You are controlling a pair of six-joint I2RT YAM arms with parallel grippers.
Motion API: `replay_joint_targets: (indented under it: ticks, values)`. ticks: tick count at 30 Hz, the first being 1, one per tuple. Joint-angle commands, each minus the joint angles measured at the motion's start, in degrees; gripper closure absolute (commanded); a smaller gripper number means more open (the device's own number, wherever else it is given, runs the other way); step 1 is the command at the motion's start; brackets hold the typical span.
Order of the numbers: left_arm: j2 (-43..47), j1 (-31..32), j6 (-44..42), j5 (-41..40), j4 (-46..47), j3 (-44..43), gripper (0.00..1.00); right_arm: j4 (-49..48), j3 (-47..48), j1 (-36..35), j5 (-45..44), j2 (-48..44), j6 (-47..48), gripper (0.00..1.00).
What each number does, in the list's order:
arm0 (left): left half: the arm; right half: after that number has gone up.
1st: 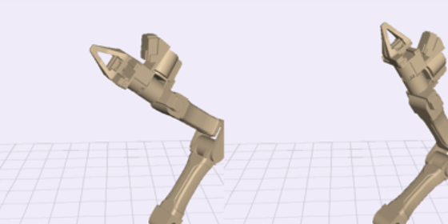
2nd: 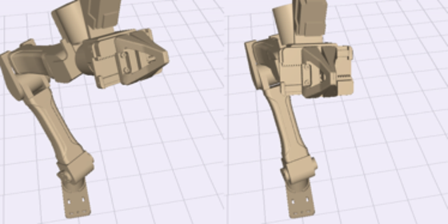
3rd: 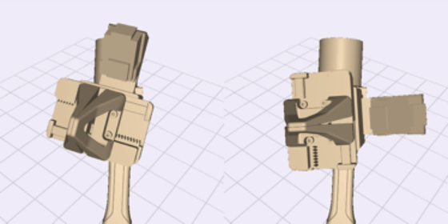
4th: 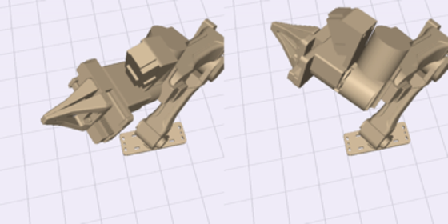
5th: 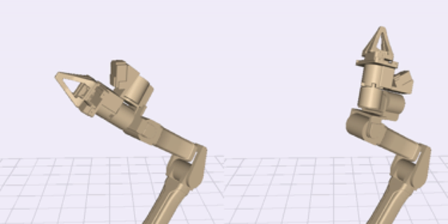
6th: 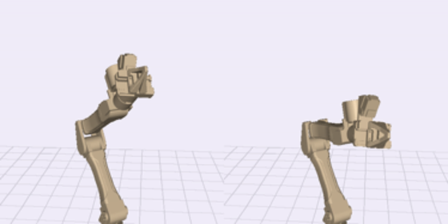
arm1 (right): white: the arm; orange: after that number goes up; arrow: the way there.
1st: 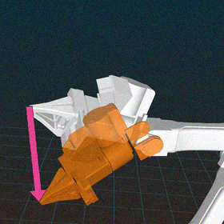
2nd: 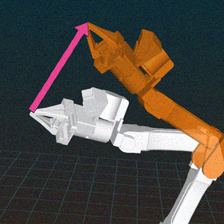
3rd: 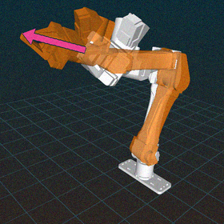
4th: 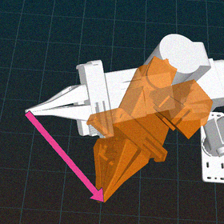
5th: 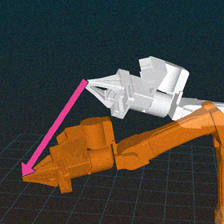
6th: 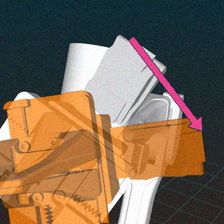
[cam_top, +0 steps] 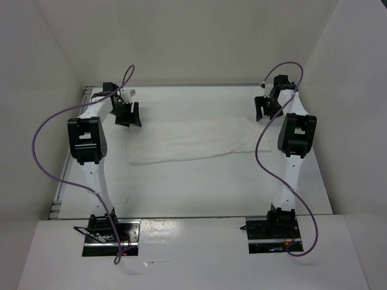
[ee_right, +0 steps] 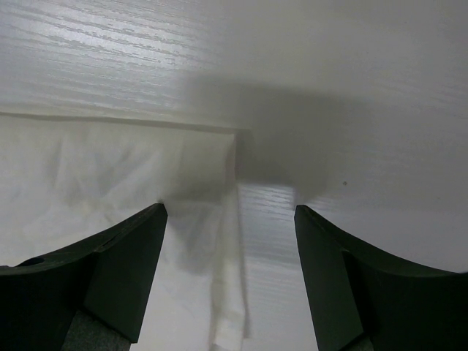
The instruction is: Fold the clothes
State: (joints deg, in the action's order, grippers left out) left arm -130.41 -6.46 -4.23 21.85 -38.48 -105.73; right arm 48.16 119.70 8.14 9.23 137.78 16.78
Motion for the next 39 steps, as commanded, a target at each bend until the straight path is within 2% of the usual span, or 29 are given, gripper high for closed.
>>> replay_joint_targets:
  ticks: [1, 11, 19, 30, 37, 39]
  values:
    - [-1.69, 0.83, -0.08, -0.93, -0.63, 1.23, 0.24, 0.62, 2.91, 0.73, 1.92, 1.79, 0.10, 0.21]
    - [-1.69, 0.83, -0.60, -0.93, -1.16, 1.76, 0.24, 3.17, 7.13, -0.40, 5.71, 5.75, 0.10, 0.21]
    - [-1.16, 0.83, -1.13, -0.93, -1.69, 4.13, 0.26, 4.22, 5.29, -0.93, 8.34, 6.89, 1.33, 0.35]
    - [-1.69, 0.83, -2.19, 1.36, -1.69, 4.13, 0.31, 4.84, 2.64, -0.93, 12.39, 7.95, 4.14, 0.41]
    - [-2.22, 0.83, -2.71, 2.41, -1.69, 4.13, 0.40, 5.98, 4.49, -0.93, 13.79, 9.97, 4.67, 0.55]
    - [-2.74, 1.36, -2.71, 2.41, -1.69, 4.13, 0.42, 5.98, 4.49, -0.93, 13.79, 10.49, 4.67, 0.64]
